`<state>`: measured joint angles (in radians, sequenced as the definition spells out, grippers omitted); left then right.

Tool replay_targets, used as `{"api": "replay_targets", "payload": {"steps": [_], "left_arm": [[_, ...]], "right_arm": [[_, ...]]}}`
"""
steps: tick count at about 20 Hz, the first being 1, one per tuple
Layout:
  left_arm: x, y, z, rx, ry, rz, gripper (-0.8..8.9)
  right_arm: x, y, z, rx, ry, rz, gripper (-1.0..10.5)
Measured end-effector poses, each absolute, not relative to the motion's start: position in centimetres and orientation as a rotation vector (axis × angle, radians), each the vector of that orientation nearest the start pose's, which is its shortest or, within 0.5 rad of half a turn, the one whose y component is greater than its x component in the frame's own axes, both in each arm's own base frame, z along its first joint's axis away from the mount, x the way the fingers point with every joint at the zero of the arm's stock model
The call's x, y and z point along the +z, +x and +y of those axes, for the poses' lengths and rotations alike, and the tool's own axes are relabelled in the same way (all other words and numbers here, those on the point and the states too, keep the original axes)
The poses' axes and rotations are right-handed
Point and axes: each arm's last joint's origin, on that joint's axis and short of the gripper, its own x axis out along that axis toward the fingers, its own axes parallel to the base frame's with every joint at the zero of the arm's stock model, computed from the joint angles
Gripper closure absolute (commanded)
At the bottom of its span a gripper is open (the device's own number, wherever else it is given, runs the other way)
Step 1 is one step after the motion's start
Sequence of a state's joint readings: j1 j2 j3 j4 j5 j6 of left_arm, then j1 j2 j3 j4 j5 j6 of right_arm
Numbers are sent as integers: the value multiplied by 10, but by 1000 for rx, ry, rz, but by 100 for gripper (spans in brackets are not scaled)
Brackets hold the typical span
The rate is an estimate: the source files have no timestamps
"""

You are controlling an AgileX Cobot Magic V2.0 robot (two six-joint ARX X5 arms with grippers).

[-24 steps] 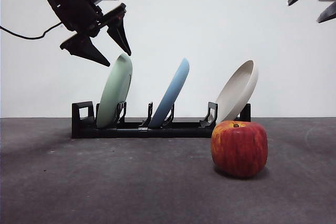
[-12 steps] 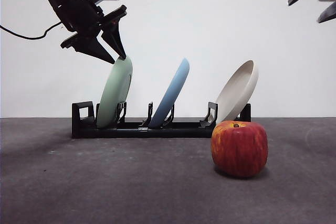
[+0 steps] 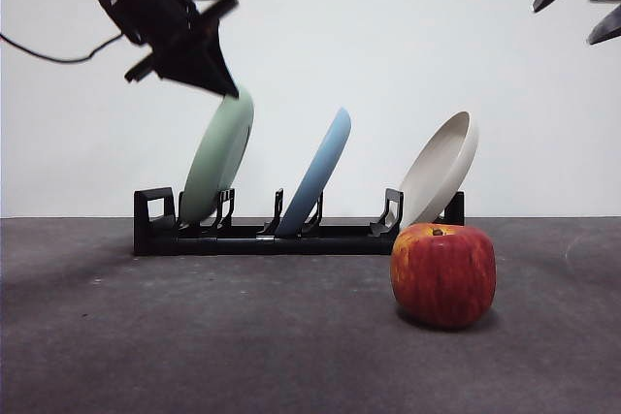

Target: Take the green plate from the plate rack,put the plate on the table,take the apple from the table,put the apple in the plate

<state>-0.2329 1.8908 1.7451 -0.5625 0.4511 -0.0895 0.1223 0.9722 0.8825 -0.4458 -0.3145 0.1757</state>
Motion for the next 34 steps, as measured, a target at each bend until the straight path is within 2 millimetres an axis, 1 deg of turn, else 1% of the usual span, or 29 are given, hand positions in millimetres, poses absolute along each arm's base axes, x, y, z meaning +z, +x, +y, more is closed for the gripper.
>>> {"api": "replay_targets", "payload": {"steps": [2,4,6,8,10,12,15,16,18,20,23,25,27,28,31,33,34], "left_arm": [[342,397,-110,-666,-168,712,822],[378,376,-109,-708,-152,635,822],[413,346,-106,-740,-113,561,822],[439,309,-104,-777,-73,529,822],[460,271,-101,-813,-32,506,822],[475,230,-96,-848,18,494,822],[487,171,-87,-821,130,514,822],[487,157,-84,-801,170,540,822],[481,135,-83,-773,247,628,822],[478,130,-90,-749,316,649,822],[473,123,-106,-769,376,658,822],[460,119,-120,-752,426,698,822],[435,118,-135,-716,493,774,822],[418,118,-143,-712,519,819,822],[375,125,-175,-759,514,809,822],[341,132,-196,-781,530,818,822],[320,138,-207,-778,547,846,822]], "right_arm": [[311,200,34,378,221,577,631],[311,200,34,378,221,577,631],[311,200,34,377,221,577,631],[311,200,34,377,221,577,631],[311,200,34,377,221,577,631],[311,200,34,377,221,577,631],[311,200,34,377,221,577,631],[311,200,34,377,221,577,631],[311,200,34,377,221,577,632],[311,200,34,377,221,577,631],[311,200,34,377,221,577,632],[311,200,34,377,220,577,632],[311,200,34,376,220,576,632],[311,200,34,375,220,576,632],[311,200,33,375,220,576,632],[311,200,33,375,220,576,632],[311,200,33,374,220,577,632]]}}
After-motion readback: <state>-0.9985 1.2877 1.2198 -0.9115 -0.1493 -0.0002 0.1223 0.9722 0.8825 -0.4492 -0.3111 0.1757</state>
